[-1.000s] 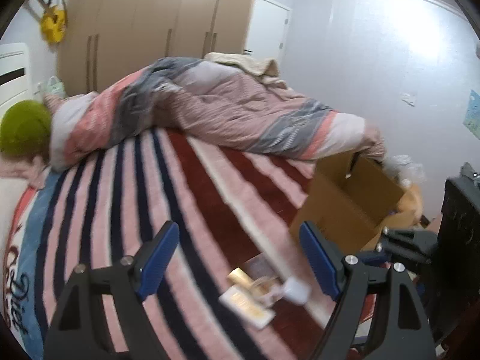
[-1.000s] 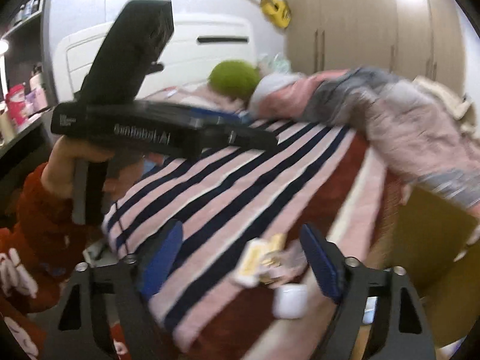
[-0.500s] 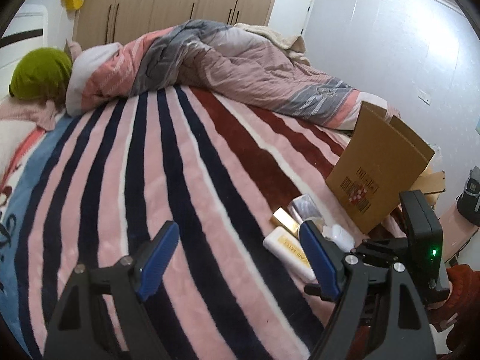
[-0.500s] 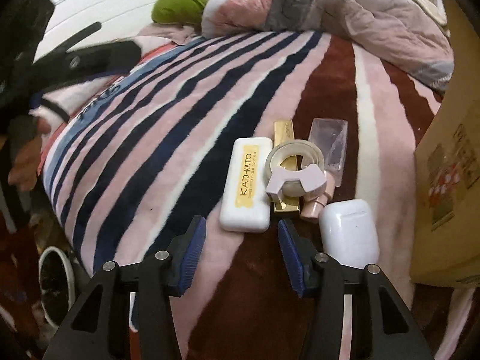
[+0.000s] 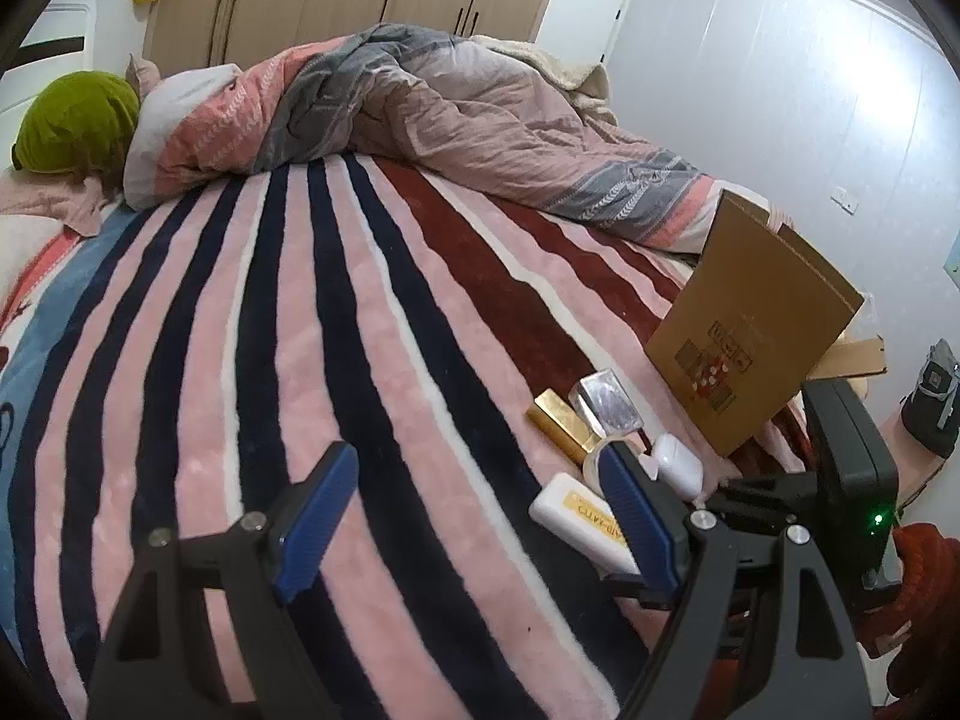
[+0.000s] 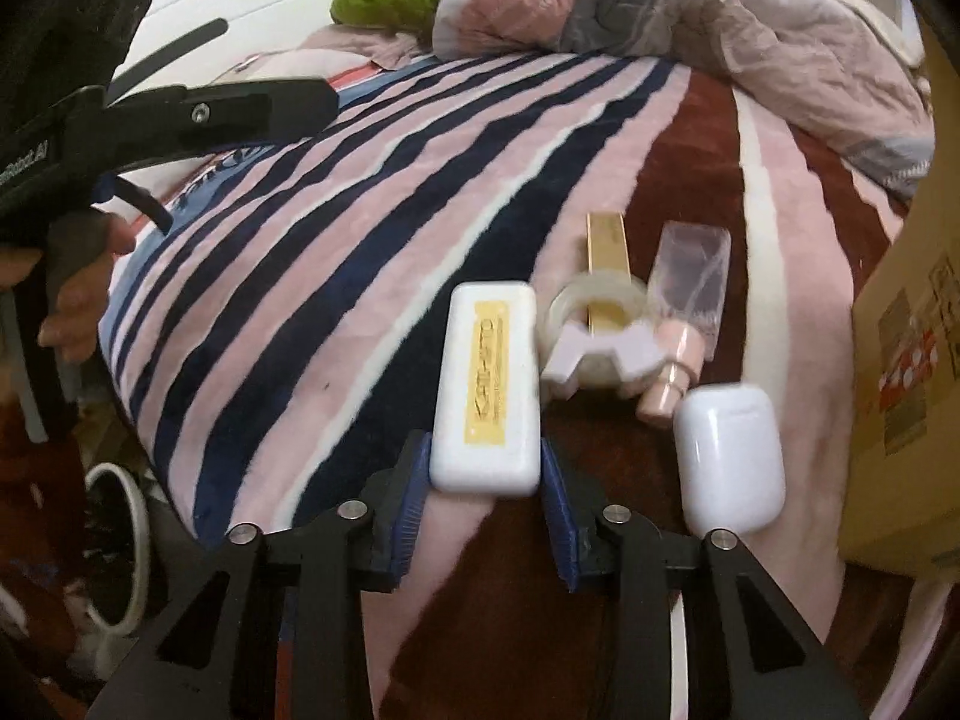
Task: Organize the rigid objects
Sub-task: 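Grasp the white KATO-KATO box with the right gripper and drop it into the cardboard box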
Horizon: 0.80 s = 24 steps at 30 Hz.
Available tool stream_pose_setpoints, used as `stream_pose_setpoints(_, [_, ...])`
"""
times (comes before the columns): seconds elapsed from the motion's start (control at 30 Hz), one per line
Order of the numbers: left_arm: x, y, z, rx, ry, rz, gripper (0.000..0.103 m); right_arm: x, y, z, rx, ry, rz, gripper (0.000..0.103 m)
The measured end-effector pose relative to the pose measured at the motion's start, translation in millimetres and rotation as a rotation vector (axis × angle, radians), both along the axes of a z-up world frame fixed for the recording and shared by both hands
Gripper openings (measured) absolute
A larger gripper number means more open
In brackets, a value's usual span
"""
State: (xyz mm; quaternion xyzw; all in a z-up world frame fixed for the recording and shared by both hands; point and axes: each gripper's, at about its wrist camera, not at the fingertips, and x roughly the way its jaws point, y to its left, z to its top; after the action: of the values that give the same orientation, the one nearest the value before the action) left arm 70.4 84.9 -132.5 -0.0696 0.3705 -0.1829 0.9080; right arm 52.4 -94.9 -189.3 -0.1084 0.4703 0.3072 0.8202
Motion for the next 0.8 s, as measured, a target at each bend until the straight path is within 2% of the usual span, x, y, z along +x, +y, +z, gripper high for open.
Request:
stream_pose_setpoints(0.03, [0, 0, -2, 0.002, 0.006, -0.001, 0.08, 1, 2, -1, -0.001, -0.004, -0.001, 0.043])
stream_pose_setpoints(0.1, [1, 0, -4, 0.004, 0.013, -0.001, 0.08, 4, 10, -2, -0.014, -0.022, 0.0, 0.043])
stream_pose_setpoints(0.13, [1, 0, -5, 0.004, 0.018, -0.001, 0.08, 6, 13, -3, -0.026, -0.028, 0.001, 0.041])
stream_pose_setpoints(0.17, [1, 0, -6, 0.002, 0.022, -0.002, 0.08, 7, 16, -3, -0.045, -0.04, -0.001, 0.031])
stream_pose_setpoints(0.27, [2, -1, -6, -0.016, 0.031, -0.016, 0.08, 9, 18, -1, -0.044, -0.04, 0.004, 0.031])
stream_pose_setpoints(0.37, [2, -8, -4, -0.037, 0.035, -0.043, 0.08, 5, 19, 13, 0.017, -0.045, 0.037, 0.031])
stream_pose_setpoints(0.53, [3, -26, 16, -0.093, 0.018, -0.108, 0.079, -2, 19, 59, 0.118, -0.123, 0.08, 0.031])
stream_pose_setpoints(0.6, [4, -36, 32, -0.109, -0.007, -0.135, 0.064, -3, 16, 78, 0.148, -0.159, 0.091, 0.031])
stream_pose_setpoints(0.7, [9, -54, 59, -0.108, -0.052, -0.168, 0.048, -1, 5, 107, 0.183, -0.214, 0.095, 0.031])
stream_pose_setpoints(0.8, [18, -78, 87, -0.099, -0.105, -0.196, 0.047, 3, -13, 130, 0.209, -0.256, 0.075, 0.031])
